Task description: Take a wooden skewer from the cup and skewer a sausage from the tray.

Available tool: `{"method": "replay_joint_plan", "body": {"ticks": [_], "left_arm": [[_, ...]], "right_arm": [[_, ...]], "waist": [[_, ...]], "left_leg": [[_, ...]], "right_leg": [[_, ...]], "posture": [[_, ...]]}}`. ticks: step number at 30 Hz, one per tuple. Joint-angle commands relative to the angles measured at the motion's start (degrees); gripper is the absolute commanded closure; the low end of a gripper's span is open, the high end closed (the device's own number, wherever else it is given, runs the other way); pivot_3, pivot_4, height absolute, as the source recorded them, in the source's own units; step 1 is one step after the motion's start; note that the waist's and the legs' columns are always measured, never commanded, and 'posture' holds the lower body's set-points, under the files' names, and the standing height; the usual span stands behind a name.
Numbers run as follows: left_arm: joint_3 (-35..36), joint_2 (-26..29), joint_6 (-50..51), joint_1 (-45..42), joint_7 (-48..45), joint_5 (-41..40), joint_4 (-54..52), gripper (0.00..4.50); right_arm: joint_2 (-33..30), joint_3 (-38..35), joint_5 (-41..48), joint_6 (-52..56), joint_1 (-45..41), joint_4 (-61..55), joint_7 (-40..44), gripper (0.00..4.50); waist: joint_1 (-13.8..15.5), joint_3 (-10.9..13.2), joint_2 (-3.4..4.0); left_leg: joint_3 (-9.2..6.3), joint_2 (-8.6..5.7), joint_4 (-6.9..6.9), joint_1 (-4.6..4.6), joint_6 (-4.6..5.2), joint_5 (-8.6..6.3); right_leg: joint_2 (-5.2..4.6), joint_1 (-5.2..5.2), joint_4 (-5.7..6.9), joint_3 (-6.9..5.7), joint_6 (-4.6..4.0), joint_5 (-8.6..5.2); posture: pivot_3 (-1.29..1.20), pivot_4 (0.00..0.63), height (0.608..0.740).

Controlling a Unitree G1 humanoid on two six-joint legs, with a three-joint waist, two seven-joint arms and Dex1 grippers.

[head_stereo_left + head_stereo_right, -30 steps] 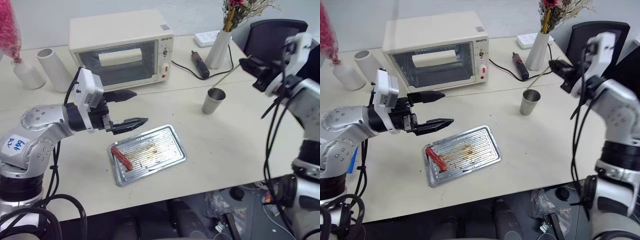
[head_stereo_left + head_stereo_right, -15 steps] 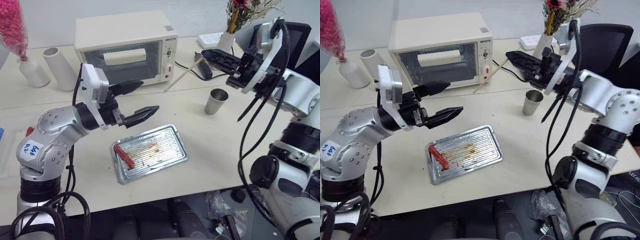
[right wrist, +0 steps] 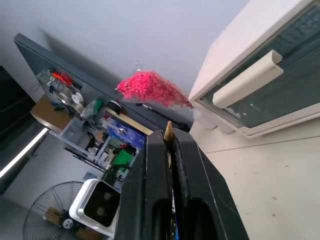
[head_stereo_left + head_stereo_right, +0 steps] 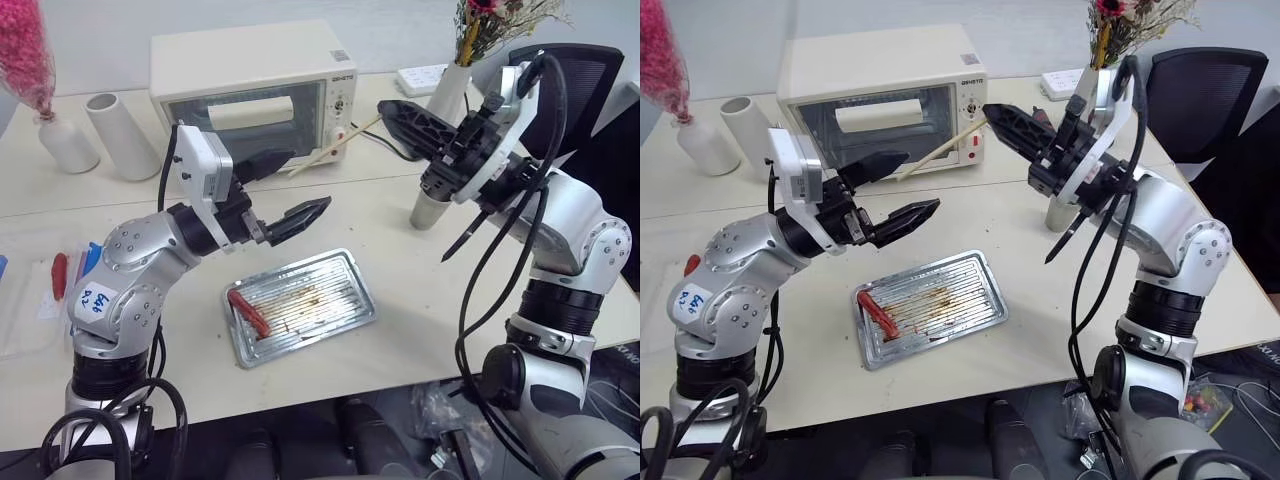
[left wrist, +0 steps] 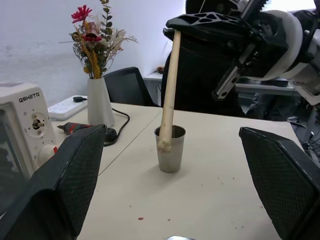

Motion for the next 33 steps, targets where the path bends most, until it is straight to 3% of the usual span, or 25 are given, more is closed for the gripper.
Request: {"method": "replay_joint_plan", "body": {"ticks": [1,10,17,20,25,33], "left_arm": [[0.38,-0.86,-1.70,-1.96,0.05,0.13,0.08,0.19],[0.25,-0.16,-0.37,-2.04,-1.67,-1.30,-0.69,2.51],[0.63,-0.76,-0.38,-2.58,-1.79,-1.73,-0.28,2.51],[0.64,-1.36,-0.57,-2.90,-1.50,-1.75,-0.18,3.03],[0.85,-1.77,-0.56,-3.07,-1.41,-1.83,-0.02,4.49],[0.24,-0.57,-0.39,-2.77,-1.83,-0.35,0.41,4.49]], "right_arm": [[1.26,-0.07,1.44,-2.08,0.62,-3.32,-0.69,4.49],[1.48,0.61,1.44,-2.82,1.49,-3.99,-0.91,4.50],[1.42,0.90,1.44,-2.68,1.95,-3.93,-0.38,4.50],[1.45,0.85,1.44,-2.66,2.26,-3.96,-0.18,4.50],[1.55,0.78,1.44,-2.81,2.43,-4.02,-0.09,4.50],[1.57,0.32,1.44,-3.10,1.84,-4.15,0.36,4.50]], "waist": [[0.15,0.00,0.01],[0.86,-0.01,0.02],[1.03,-0.01,0.02],[1.03,-0.01,0.02],[1.02,-0.01,0.02],[1.01,-0.01,0.02]], "left_leg": [[0.00,0.00,0.00,0.00,0.00,0.00],[0.00,0.04,0.00,-0.04,0.02,-0.01],[0.00,0.03,0.00,-0.05,0.03,-0.02],[-0.01,0.03,0.00,-0.07,0.04,-0.02],[-0.02,0.03,0.00,-0.07,0.04,-0.02],[-0.02,0.03,0.00,-0.07,0.04,-0.03]], "right_leg": [[-0.01,0.00,0.00,0.01,0.00,0.00],[-0.04,0.00,0.03,-0.02,0.01,0.01],[-0.06,0.00,0.01,-0.03,0.01,0.01],[-0.05,0.00,0.00,-0.03,0.01,0.01],[-0.05,0.00,0.00,-0.04,0.01,0.01],[-0.05,0.00,-0.01,-0.04,0.01,0.01]], "posture": [[0.00,0.150,0.740],[0.00,0.150,0.740],[0.00,0.150,0.740],[0.00,0.150,0.740],[0.00,0.150,0.740],[0.00,0.150,0.740]]}}
